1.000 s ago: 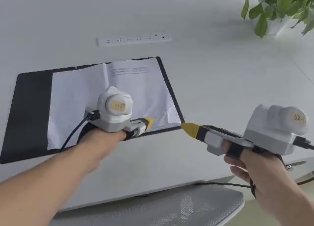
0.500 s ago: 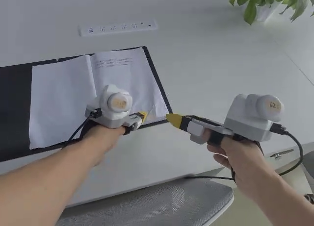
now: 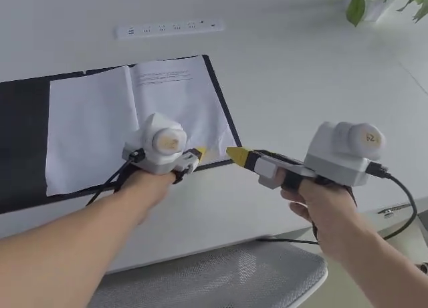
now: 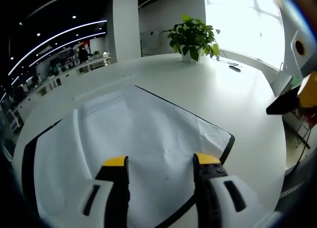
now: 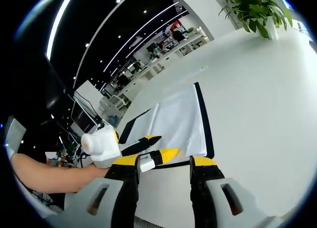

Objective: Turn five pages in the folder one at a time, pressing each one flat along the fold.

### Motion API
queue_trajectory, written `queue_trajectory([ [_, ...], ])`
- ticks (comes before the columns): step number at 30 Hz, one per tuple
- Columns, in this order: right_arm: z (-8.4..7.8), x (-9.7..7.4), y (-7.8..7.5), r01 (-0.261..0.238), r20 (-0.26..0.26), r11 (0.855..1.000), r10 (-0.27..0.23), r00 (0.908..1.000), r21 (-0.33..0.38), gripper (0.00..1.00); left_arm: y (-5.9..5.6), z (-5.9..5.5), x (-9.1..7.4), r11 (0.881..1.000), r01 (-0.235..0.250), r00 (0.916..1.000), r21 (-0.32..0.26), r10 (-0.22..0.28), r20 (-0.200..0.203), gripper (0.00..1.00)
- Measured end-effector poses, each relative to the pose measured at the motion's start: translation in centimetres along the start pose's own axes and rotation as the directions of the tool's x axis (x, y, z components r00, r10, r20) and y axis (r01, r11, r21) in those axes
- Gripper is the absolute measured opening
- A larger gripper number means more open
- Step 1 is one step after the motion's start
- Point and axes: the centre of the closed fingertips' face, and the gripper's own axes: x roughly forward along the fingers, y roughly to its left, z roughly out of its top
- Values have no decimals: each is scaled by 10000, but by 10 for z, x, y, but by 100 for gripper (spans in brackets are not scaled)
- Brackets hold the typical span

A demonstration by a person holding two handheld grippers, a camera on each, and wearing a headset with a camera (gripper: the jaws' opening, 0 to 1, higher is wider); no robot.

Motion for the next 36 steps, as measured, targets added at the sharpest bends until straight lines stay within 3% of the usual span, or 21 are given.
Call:
queue_trajectory([
  [7,-3,2,-2,55,-50,10000,-55,10000,72,38,3,0,0,9999,13,10000,-142,-12,79,43],
  [9,-4,3,-3,64,-87,9999,-63,9999,87,38,10,0,1,9997,-166,9998,-196,168,107,32],
  [16,-8,12,-4,104,-209,9999,-103,9997,28,37,10,1,1,9997,-146,9998,-199,148,107,30],
  [22,-3,27,-6,159,-215,9998,-162,9996,-139,37,17,1,2,9976,-367,9992,-591,374,114,25],
  [30,1,51,-27,454,-337,9987,-462,9984,-230,36,19,2,2,9942,-514,9985,-943,528,118,23],
  [36,1,59,-29,473,-491,9988,-479,9976,-131,36,20,1,4,9920,-605,9980,-1104,622,121,21],
])
